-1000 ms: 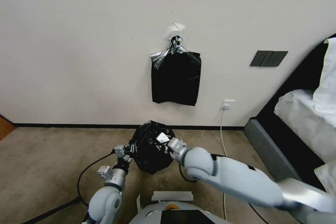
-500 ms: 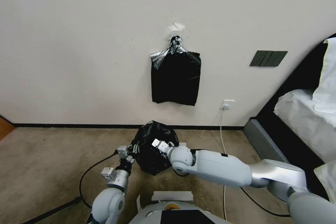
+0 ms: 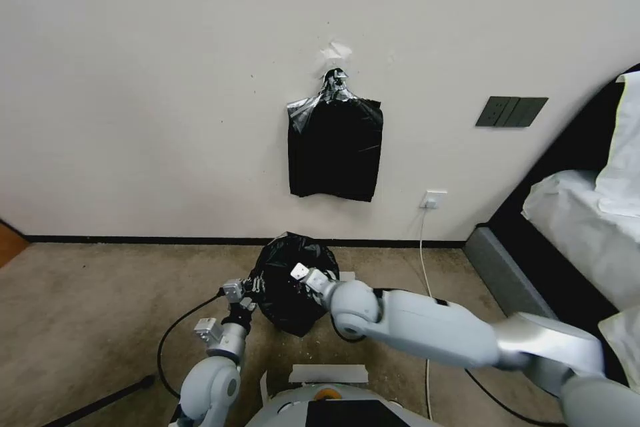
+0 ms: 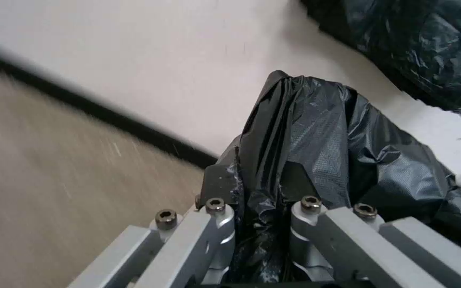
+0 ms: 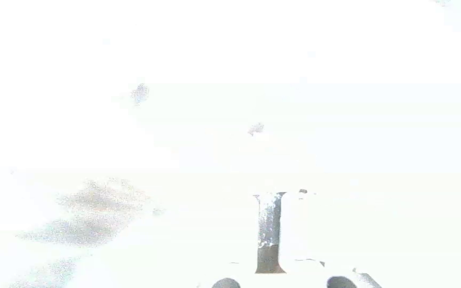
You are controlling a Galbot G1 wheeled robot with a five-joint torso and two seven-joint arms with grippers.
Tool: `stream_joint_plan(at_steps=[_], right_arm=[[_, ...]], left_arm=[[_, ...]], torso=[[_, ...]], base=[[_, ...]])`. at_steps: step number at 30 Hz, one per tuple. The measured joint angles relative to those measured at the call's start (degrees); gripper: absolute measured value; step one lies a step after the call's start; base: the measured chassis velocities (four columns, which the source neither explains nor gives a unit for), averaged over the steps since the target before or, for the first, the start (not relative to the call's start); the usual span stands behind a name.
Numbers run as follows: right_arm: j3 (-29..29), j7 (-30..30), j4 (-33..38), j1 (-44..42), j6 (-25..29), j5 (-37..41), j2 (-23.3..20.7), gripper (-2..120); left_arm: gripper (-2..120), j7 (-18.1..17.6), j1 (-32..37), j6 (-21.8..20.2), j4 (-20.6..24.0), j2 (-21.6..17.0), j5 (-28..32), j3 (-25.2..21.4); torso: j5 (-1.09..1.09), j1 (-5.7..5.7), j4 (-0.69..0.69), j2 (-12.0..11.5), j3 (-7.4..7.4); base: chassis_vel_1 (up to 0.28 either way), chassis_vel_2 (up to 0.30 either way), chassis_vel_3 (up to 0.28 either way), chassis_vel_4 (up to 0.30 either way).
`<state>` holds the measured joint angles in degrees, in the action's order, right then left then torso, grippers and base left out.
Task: Place a trash bag onto the trash bin.
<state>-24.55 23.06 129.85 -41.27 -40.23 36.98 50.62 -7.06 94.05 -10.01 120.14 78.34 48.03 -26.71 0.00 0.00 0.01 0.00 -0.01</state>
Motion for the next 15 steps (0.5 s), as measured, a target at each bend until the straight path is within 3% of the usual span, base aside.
stream_joint_plan(at_steps=[2, 3, 6, 12, 15], right_arm=[[9.87, -6.46, 2.15, -10.8, 4.63, -6.27, 1.46, 14], [9.87, -6.46, 2.15, -10.8, 4.63, -6.27, 1.46, 14], [17.75, -11.04, 3.7, -19.86, 7.74, -8.65, 3.5, 26], [23.62, -14.53, 4.14, -27.31, 10.52, -11.25, 4.99, 41], [27.07, -17.55, 4.47, -32.55, 12.17, -13.23, 4.97, 59]], left_arm=[[7, 1.38, 0.25, -1.82, -1.72, -0.52, 1.41, -0.02], [7, 1.38, 0.25, -1.82, -1.72, -0.52, 1.41, -0.02], [7, 3.94, 0.32, -2.16, -4.25, -1.68, 0.78, 0.25], [7, 4.82, 0.04, -2.02, -6.74, -2.45, -1.03, 1.08], [7, 6.21, 0.0, -1.28, -8.05, -2.56, -4.05, 2.45]], torso=[[0.02, 0.0, -0.03, 0.0, 0.0], [0.02, 0.0, -0.03, 0.0, 0.0], [0.01, 0.0, 0.0, 0.0, 0.0], [0.0, 0.0, -0.01, 0.0, 0.0], [0.01, 0.0, -0.02, 0.0, 0.0]], base=[[0.0, 0.0, 0.0, 0.0], [0.0, 0.0, 0.0, 0.0], [0.0, 0.0, 0.0, 0.0], [0.0, 0.0, 0.0, 0.0], [0.0, 0.0, 0.0, 0.0]])
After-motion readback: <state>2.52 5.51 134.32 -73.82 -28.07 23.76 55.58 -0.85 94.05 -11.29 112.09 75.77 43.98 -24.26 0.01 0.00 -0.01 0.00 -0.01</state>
